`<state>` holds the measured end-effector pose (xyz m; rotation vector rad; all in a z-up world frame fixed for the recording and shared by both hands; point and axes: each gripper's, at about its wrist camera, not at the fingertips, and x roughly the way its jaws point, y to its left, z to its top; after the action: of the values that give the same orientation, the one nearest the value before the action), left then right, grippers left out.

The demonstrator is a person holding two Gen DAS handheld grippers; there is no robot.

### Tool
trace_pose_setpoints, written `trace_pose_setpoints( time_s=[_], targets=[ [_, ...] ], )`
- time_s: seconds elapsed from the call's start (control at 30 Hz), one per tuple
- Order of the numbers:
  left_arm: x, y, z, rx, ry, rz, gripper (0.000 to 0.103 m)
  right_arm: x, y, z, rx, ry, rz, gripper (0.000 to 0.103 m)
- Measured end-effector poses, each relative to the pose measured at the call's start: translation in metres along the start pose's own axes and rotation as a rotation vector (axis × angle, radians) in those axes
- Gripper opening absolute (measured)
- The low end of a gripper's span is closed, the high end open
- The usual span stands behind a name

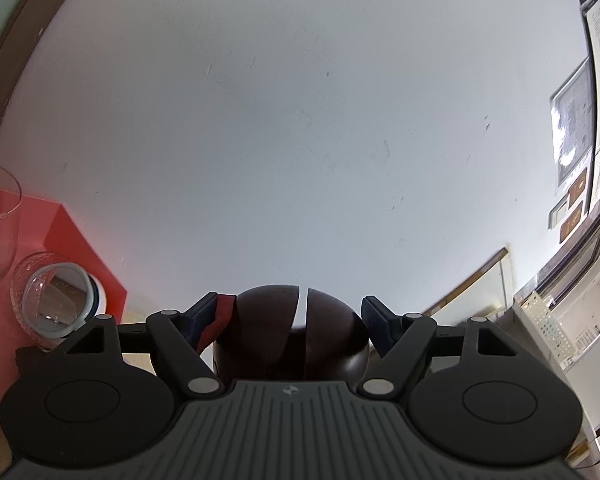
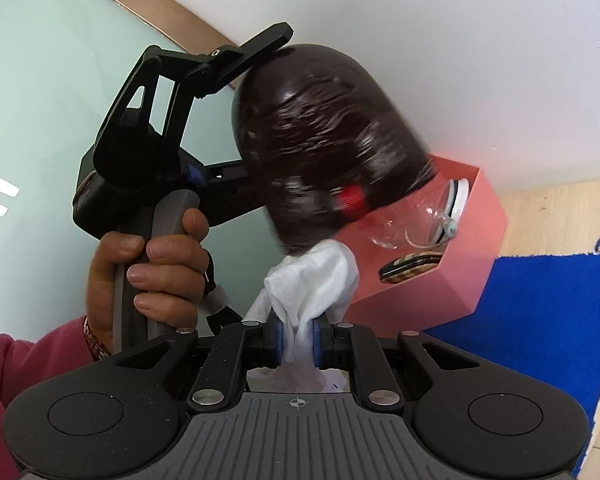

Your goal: Clean container

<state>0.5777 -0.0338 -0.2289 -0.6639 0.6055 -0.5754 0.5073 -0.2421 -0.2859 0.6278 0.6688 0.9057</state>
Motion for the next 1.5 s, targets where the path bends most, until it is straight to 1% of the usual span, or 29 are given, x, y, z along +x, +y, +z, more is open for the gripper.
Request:
trace_pose_setpoints(
  time_s=[0.13,0.2,0.4,0.53,0.63,0.7,0.8,0.9,1.0,1.07,1.2,1.27,1.33,1.4,1.5],
  targets=[
    [-0.001,0.011,-0.003,-0.063,-0.017,0.025,0.080,-0.003,-0.001,0.001,0.002,0.006,-0.010,0.016],
    [-0.001,0.014,-0.004,-0.088,-0.021,0.041,0.080,-0.001,0.000,0.001,0.013,0.012,0.005,0.016],
    [0.004,0.014,-0.009,-0.079,0.017,0.061,0.080,0.012,0.012,-0.007,0.000,0.051,0.013,0.016],
    [0.004,0.016,-0.014,-0.077,0.038,0.073,0.080,0.012,0.027,-0.001,-0.071,0.053,0.008,0.016],
    [0.002,0.019,-0.020,-0.080,0.048,0.084,0.079,0.008,0.035,0.009,-0.143,0.052,-0.023,0.016],
    [0.004,0.023,-0.025,-0.083,0.051,0.099,0.079,0.005,0.033,0.014,-0.161,0.057,-0.039,0.016],
    [0.004,0.032,-0.031,-0.104,0.060,0.113,0.079,0.004,0.015,0.013,-0.107,0.075,-0.057,0.016],
    [0.002,0.039,-0.036,-0.119,0.062,0.122,0.079,0.000,-0.011,0.004,0.009,0.091,-0.052,0.016],
    [0.000,0.045,-0.040,-0.126,0.068,0.142,0.079,-0.002,-0.035,-0.010,0.092,0.112,-0.087,0.016],
    [-0.001,0.051,-0.044,-0.137,0.076,0.152,0.079,-0.004,-0.048,-0.017,0.122,0.126,-0.115,0.016],
    [-0.006,0.054,-0.052,-0.136,0.089,0.166,0.079,-0.011,-0.066,-0.026,0.136,0.147,-0.203,0.016],
    [-0.009,0.053,-0.054,-0.121,0.093,0.171,0.079,-0.019,-0.072,-0.027,0.136,0.150,-0.245,0.016],
    [-0.011,0.050,-0.055,-0.098,0.093,0.179,0.078,-0.027,-0.076,-0.025,0.136,0.150,-0.269,0.016],
    [-0.012,0.045,-0.055,-0.058,0.090,0.203,0.078,-0.032,-0.080,-0.021,0.130,0.146,-0.283,0.016],
    [-0.015,0.035,-0.052,0.032,0.090,0.231,0.078,-0.045,-0.077,-0.013,0.105,0.139,-0.301,0.016]
  ],
)
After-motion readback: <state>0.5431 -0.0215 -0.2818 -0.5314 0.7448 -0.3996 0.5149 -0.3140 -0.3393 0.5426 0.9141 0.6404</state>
